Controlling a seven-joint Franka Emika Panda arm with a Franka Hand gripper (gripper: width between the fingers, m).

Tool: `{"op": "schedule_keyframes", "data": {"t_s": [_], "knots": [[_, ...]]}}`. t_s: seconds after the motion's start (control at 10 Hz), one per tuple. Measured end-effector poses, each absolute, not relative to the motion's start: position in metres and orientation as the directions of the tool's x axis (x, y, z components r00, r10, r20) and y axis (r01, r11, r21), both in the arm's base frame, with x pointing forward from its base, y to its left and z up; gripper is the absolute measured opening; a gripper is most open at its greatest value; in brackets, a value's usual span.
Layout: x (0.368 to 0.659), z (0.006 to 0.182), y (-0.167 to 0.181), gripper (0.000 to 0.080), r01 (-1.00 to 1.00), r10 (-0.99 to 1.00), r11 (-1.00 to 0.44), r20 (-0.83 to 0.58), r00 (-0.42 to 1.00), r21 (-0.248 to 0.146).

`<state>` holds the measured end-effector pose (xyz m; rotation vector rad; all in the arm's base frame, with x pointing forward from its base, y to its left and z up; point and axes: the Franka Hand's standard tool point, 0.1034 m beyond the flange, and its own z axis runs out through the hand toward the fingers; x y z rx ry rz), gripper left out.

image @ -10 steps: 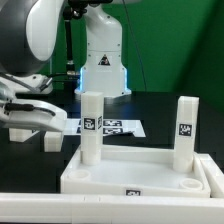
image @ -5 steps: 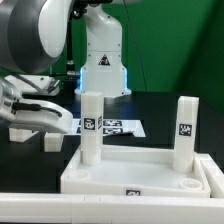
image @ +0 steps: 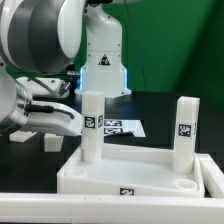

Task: Assemble desk

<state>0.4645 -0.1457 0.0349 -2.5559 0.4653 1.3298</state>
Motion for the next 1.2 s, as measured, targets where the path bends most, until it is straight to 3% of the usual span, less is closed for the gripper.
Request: {"op": "schedule_keyframes", "data": {"t_s": [0.4, 1.2], "knots": [[0.453, 0.021, -0.144, 0.0649, -0.38, -0.179, -0.924, -0.831, 0.526, -0.041], [0.443, 0.017, -0.139, 0.0649, -0.38, -0.174, -0.924, -0.837, 0.518, -0.043]]}}
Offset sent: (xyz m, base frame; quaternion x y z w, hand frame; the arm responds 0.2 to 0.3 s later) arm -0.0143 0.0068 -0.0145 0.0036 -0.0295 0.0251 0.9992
